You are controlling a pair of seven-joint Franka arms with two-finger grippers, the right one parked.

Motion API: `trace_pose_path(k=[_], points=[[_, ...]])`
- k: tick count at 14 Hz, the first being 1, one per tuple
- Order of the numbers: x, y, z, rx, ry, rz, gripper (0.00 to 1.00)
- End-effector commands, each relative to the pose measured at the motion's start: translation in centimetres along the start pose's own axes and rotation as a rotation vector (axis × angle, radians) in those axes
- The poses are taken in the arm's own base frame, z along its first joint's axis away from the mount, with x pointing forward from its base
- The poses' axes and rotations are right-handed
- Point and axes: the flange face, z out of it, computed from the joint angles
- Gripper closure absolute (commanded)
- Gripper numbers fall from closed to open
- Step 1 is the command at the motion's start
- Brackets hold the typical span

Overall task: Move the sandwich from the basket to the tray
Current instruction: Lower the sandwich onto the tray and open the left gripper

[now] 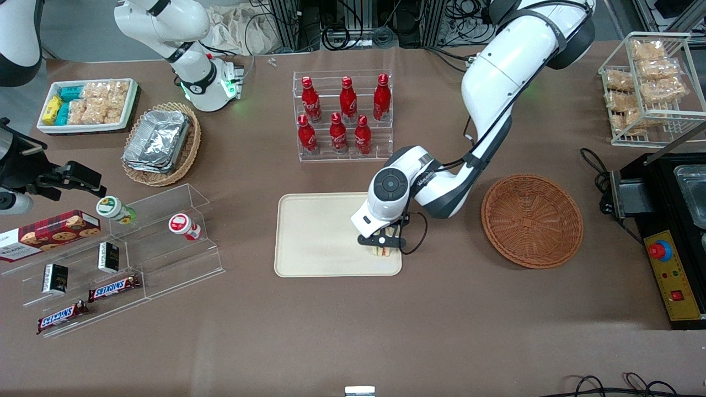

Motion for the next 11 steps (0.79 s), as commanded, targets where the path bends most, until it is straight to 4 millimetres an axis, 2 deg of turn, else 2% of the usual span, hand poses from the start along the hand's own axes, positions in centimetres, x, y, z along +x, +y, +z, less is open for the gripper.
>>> trace_pose_path(k=[1,4,8,11], points=[[0.7,-0.3,-5.3,0.02,0.055,0.006,0.0],[-0.5,-0.9,-13.8,0.052,0.096,-0.055,0.0],[-1.8,-5.9,-24.4,0.075,0.092,-0.17,0.0],[-2.2,-10.3,-28.8,0.078,0.062,-0.137,0.0]])
